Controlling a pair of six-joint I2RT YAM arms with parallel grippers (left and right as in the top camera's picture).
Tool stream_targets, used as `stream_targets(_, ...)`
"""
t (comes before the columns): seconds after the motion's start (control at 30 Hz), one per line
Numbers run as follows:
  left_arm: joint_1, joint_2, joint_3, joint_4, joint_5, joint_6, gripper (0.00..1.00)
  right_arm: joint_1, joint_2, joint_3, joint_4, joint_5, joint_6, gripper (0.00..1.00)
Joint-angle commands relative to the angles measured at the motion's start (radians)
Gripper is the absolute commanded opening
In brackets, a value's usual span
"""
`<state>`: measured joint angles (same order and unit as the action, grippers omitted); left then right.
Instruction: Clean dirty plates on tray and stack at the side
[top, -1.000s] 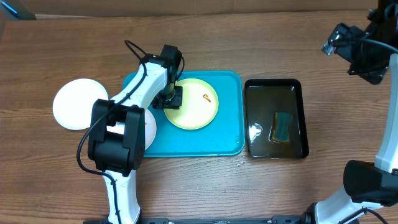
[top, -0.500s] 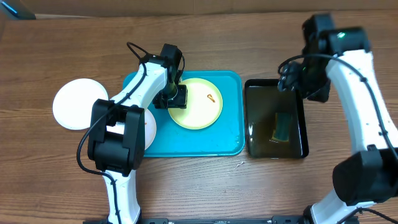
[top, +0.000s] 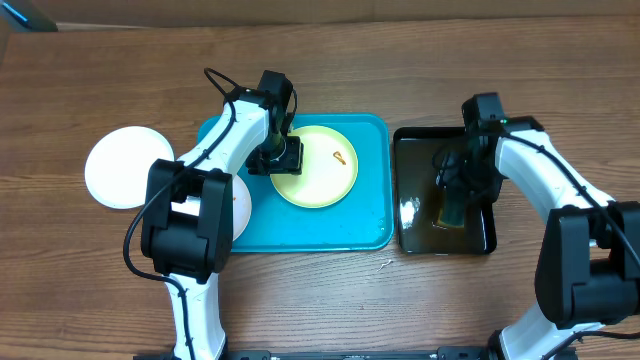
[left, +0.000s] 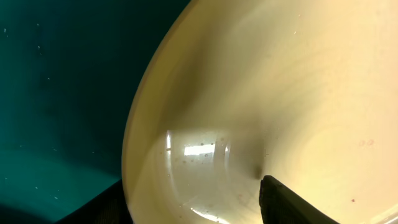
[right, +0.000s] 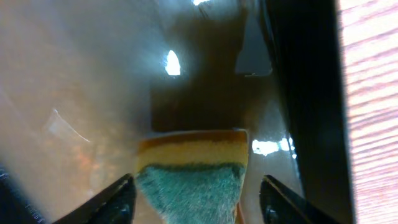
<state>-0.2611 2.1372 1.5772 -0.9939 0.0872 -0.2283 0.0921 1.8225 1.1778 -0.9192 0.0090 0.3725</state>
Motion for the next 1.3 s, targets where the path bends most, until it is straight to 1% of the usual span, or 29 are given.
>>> stream_targets(0.0,-0.004,0.008,0.002,0.004,0.015,0.014,0.63,-0.003,-0.006,-0.041,0.034,0.015,0.006,0.63)
stream_targets(0.13,-0.004,0.008,0.002,0.004,0.015,0.013,0.64,-0.003,-0.006,-0.059,0.066,0.012,0.006,0.62)
stream_targets(0.17,-0.004,0.008,0.002,0.004,0.015,0.011,0.64,-0.003,-0.006,-0.059,0.066,0.008,0.006,0.55)
stream_targets(0.23,-0.004,0.008,0.002,0.004,0.015,0.011,0.64,-0.002,-0.006,-0.059,0.066,-0.014,0.006,0.26)
stream_targets(0.27,-0.004,0.008,0.002,0.004,0.015,0.011,0.64,-0.002,-0.006,-0.059,0.066,-0.023,0.006,0.04)
stream_targets(0.37,-0.004,0.008,0.002,0.004,0.015,0.011,0.64,-0.003,-0.006,-0.059,0.066,-0.038,0.006,0.04)
stream_targets(0.4,-0.004,0.008,0.002,0.004,0.015,0.011,0.65,-0.003,-0.006,-0.058,0.064,-0.037,0.006,0.15)
stream_targets(0.43,-0.004,0.008,0.002,0.004,0.015,0.011,0.65,-0.003,-0.006,-0.054,0.052,-0.038,0.006,0.62)
stream_targets(0.47,-0.004,0.007,0.002,0.004,0.015,0.011,0.65,-0.003,-0.006,-0.048,0.029,-0.037,0.005,0.84)
stream_targets(0.5,-0.004,0.008,0.002,0.004,0.015,0.011,0.65,-0.003,-0.006,-0.043,0.005,-0.037,0.005,0.88)
stream_targets(0.67,-0.004,0.008,0.002,0.004,0.018,0.011,0.65,-0.002,-0.006,-0.042,-0.108,-0.054,0.006,0.88)
stream_targets(0.7,-0.004,0.007,0.002,0.004,0.018,0.011,0.65,-0.002,-0.006,-0.045,-0.122,-0.079,0.006,0.81)
stream_targets(0.73,-0.004,0.008,0.002,0.004,0.018,0.011,0.66,-0.002,-0.006,-0.047,-0.124,-0.092,0.005,0.72)
stream_targets(0.77,-0.004,0.008,0.002,0.004,0.018,0.011,0.66,-0.002,-0.006,-0.051,-0.125,-0.102,0.005,0.55)
stream_targets(0.8,-0.004,0.008,0.002,0.004,0.018,0.011,0.67,-0.002,-0.006,-0.055,-0.124,-0.106,0.005,0.34)
stream_targets(0.83,-0.004,0.007,0.002,0.004,0.018,0.011,0.67,-0.002,-0.006,-0.056,-0.124,-0.106,0.005,0.08)
stream_targets(0.87,-0.004,0.008,0.002,0.004,0.018,0.011,0.67,-0.002,-0.006,-0.056,-0.124,-0.107,0.006,0.04)
stream_targets(0.97,-0.004,0.008,0.002,0.004,0.018,0.011,0.68,-0.002,-0.006,-0.056,-0.117,-0.108,0.005,0.04)
stream_targets(1.0,-0.004,0.008,0.002,0.005,0.018,0.011,0.7,-0.002,-0.006,-0.056,-0.107,-0.108,0.005,0.28)
stream_targets(1.03,-0.004,0.007,0.002,0.006,0.018,0.011,0.72,-0.002,-0.006,-0.056,-0.095,-0.106,0.005,0.63)
stream_targets(1.07,-0.004,0.008,0.002,0.008,0.018,0.011,0.72,-0.002,-0.006,-0.056,-0.082,-0.1,0.005,0.72)
stream_targets(1.2,-0.004,0.008,0.002,0.008,0.018,0.011,0.7,-0.003,-0.006,-0.056,-0.01,-0.074,0.005,0.73)
stream_targets(1.23,-0.004,0.008,0.002,0.008,0.018,0.011,0.68,-0.003,-0.006,-0.056,0.002,-0.074,0.005,0.7)
stream_targets(1.27,-0.004,0.008,0.002,0.008,0.018,0.011,0.66,-0.003,-0.006,-0.056,0.01,-0.074,0.005,0.59)
